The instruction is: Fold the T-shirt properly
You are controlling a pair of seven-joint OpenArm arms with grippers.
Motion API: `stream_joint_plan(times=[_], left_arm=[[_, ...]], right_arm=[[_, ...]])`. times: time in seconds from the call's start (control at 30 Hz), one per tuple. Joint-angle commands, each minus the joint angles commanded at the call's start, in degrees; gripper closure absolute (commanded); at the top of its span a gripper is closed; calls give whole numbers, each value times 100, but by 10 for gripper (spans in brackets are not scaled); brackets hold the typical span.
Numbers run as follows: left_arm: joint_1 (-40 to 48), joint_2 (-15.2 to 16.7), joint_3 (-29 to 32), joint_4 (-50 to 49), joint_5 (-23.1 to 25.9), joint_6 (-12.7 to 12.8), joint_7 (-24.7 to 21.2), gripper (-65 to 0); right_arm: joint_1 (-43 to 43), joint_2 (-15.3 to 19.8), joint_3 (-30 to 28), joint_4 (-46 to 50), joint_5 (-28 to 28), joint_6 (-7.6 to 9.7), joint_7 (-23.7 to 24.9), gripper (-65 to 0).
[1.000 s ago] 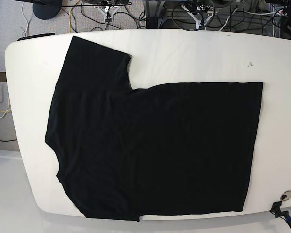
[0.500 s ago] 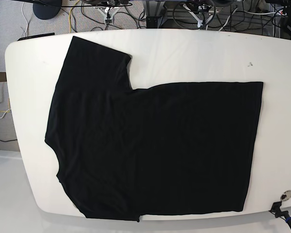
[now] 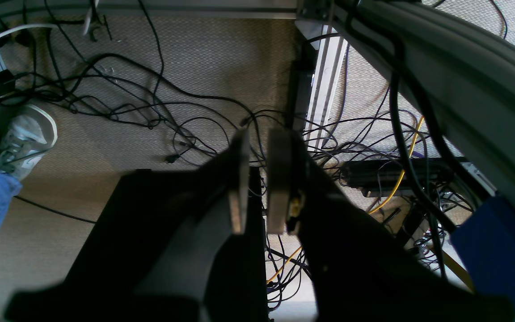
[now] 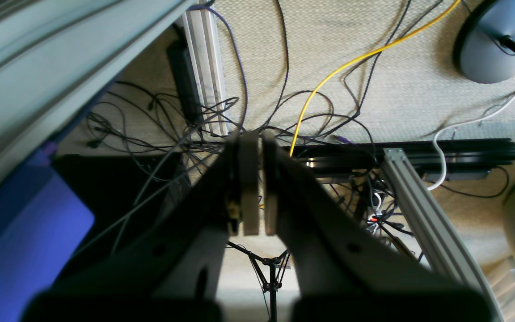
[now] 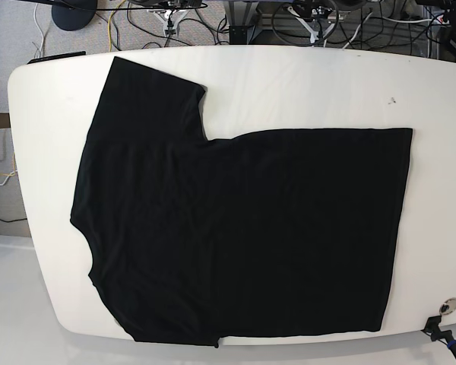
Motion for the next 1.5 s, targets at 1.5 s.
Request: stream_joint_plan(times=[1.5], left_arm=[[13,6,155,10,-108,-40,177,-55]], right_arm=[[-79,4,16,47,-176,163,94,-11]])
